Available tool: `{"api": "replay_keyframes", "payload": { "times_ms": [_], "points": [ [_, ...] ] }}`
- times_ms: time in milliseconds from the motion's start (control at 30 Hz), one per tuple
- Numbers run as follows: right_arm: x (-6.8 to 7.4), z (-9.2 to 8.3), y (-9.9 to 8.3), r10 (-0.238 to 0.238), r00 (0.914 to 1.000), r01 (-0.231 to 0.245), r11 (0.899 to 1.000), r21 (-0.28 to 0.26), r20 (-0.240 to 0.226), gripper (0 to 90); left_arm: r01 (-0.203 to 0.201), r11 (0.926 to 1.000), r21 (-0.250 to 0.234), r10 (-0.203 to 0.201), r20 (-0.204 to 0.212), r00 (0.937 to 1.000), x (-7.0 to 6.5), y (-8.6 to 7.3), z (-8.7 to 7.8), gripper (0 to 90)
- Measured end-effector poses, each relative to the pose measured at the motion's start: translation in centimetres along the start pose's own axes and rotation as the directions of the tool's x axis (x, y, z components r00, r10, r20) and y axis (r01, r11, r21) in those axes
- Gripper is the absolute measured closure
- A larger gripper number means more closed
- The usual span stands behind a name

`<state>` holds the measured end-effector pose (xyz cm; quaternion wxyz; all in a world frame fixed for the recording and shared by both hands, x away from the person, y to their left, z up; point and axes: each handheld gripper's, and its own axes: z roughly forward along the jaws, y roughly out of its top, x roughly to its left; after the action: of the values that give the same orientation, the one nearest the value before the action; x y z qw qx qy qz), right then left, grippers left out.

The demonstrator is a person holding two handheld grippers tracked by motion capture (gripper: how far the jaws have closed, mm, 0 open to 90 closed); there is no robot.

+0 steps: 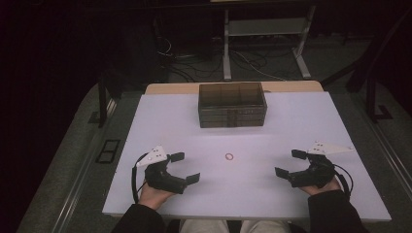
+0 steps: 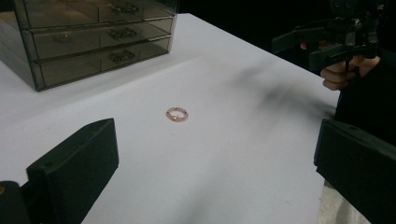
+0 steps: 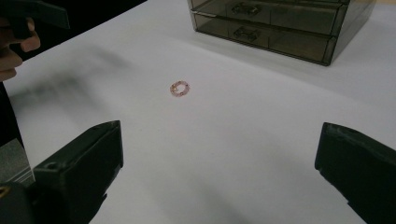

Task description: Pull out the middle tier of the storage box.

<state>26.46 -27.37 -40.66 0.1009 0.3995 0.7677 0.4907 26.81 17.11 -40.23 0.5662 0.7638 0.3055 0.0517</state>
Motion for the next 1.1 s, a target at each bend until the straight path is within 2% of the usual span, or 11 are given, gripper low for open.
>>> {"api": "replay_keyframes", "payload": {
  "times_ms": [200, 633, 733, 833, 1100],
  "points": [
    [0.0, -0.1, 0.0, 0.006, 1.0, -0.006, 1.0, 0.003, -0.001, 0.4, -0.001, 0.9998, 0.017, 0.001, -0.003, 1.0, -0.1, 0.4, -0.2, 0.0],
    [0.0, 0.1, 0.0, -0.006, 1.0, 0.006, 1.0, 0.011, 0.005, 0.4, 0.006, 0.9998, 0.021, -0.006, 0.0, 1.0, 0.4, 1.8, -0.6, 0.0],
    [0.0, 0.1, 0.0, -0.005, 1.0, 0.005, 1.0, 0.013, 0.007, 0.4, 0.005, 0.9997, 0.023, -0.005, 0.008, 1.0, 0.5, 2.2, -0.4, 0.0],
    [0.1, 0.1, -0.1, -0.005, 1.0, 0.005, 1.0, 0.013, 0.008, 0.4, 0.03, 0.9994, 0.017, -0.03, 0.038, 0.9988, 0.5, 2.6, -0.2, 0.0],
    [0.1, 0.1, 0.0, -0.011, 0.9999, 0.011, 1.0, 0.009, 0.009, 0.4, 0.024, 0.9992, 0.031, -0.026, 0.057, 0.998, 0.5, 3.6, 0.5, 0.0]
  ]
}}
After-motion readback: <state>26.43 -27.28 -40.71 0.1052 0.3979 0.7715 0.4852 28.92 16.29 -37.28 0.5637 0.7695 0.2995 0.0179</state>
